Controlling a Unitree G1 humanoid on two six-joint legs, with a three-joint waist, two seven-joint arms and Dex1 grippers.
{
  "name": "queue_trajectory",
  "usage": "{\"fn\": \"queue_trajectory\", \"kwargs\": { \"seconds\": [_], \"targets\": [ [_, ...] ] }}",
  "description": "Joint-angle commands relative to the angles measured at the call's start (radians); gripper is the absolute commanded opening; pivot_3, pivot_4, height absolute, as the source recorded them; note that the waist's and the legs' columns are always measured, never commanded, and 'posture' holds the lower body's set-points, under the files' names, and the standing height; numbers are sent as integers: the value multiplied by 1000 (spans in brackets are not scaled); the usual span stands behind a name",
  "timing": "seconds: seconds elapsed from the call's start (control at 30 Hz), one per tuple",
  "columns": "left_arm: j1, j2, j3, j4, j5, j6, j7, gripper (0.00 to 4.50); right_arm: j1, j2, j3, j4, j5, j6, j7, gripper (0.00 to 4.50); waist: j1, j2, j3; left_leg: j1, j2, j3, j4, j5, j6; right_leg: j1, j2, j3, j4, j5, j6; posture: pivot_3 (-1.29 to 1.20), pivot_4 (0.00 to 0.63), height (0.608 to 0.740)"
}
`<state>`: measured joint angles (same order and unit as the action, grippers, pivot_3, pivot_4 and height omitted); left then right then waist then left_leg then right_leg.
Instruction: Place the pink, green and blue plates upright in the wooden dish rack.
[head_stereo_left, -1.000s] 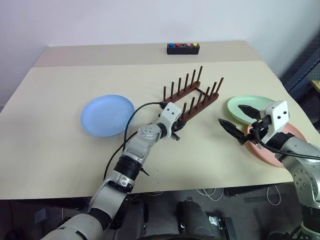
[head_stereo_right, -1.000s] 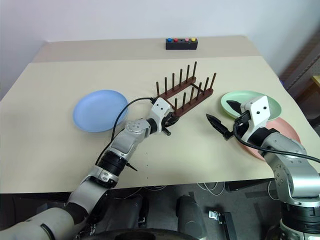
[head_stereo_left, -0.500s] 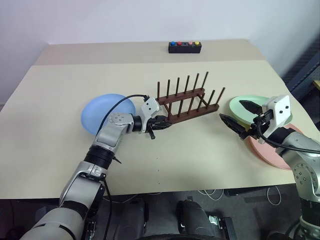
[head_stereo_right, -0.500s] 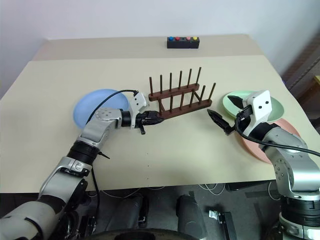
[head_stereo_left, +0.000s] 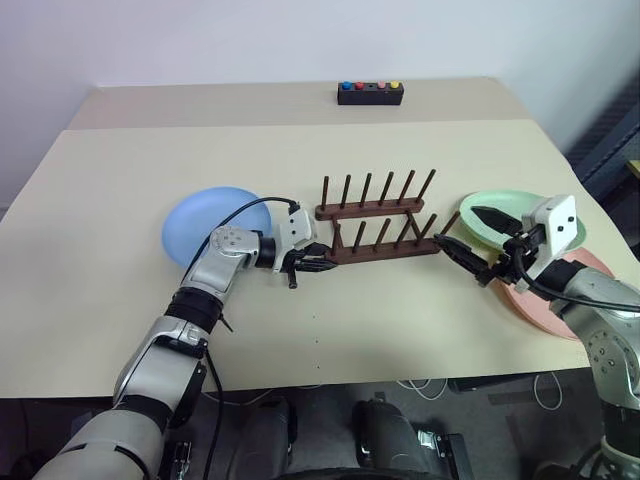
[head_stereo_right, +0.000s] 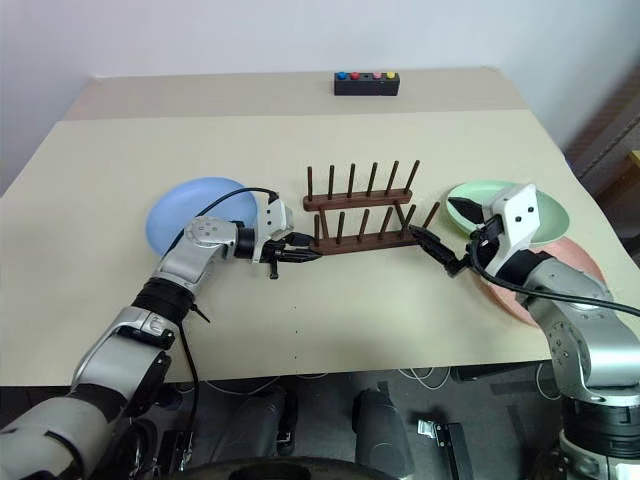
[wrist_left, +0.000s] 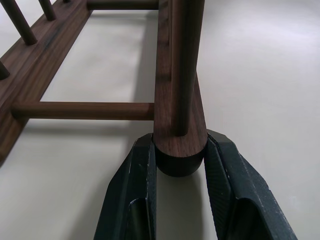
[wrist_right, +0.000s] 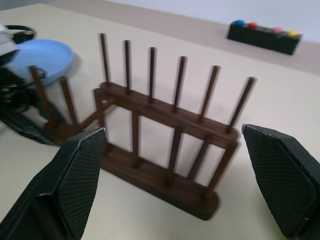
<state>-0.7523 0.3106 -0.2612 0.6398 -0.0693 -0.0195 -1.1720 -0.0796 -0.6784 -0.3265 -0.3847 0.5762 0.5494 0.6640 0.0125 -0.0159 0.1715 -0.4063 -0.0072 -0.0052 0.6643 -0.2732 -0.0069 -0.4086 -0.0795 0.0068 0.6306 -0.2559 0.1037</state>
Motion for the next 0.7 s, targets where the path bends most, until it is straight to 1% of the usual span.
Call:
{"fn": "queue_trajectory", "kwargs": {
  "seconds": [0.03,0.13,0.23,0.4,0.7],
  "targets": [
    [-30,-6,7,6,5,-43,-1,718,34,-34,-50,-70,52,5,48,4500,1,0,0,0,0,0,0,0,0,0,0,0,0,0,0,0,150,740],
    [-29,-8,10,15,10,-45,1,718,54,-46,-59,-75,56,1,62,4500,0,0,0,0,0,-1,0,0,0,0,0,0,0,1,1,0,150,740],
    [-35,-5,16,43,19,-76,9,718,96,-68,-77,-101,85,1,117,4500,1,0,0,0,0,0,1,0,0,0,0,0,0,1,1,0,150,740],
    [-38,-13,14,61,18,-89,1,718,131,-92,-75,-98,67,-22,151,4500,0,0,0,0,0,-1,1,0,0,1,0,0,0,1,1,0,150,740],
    [-40,-28,25,69,10,-46,16,718,147,-79,-62,-116,51,-77,158,4500,0,0,0,0,0,-1,2,0,0,1,0,-1,0,1,1,0,150,740]
  ]
}}
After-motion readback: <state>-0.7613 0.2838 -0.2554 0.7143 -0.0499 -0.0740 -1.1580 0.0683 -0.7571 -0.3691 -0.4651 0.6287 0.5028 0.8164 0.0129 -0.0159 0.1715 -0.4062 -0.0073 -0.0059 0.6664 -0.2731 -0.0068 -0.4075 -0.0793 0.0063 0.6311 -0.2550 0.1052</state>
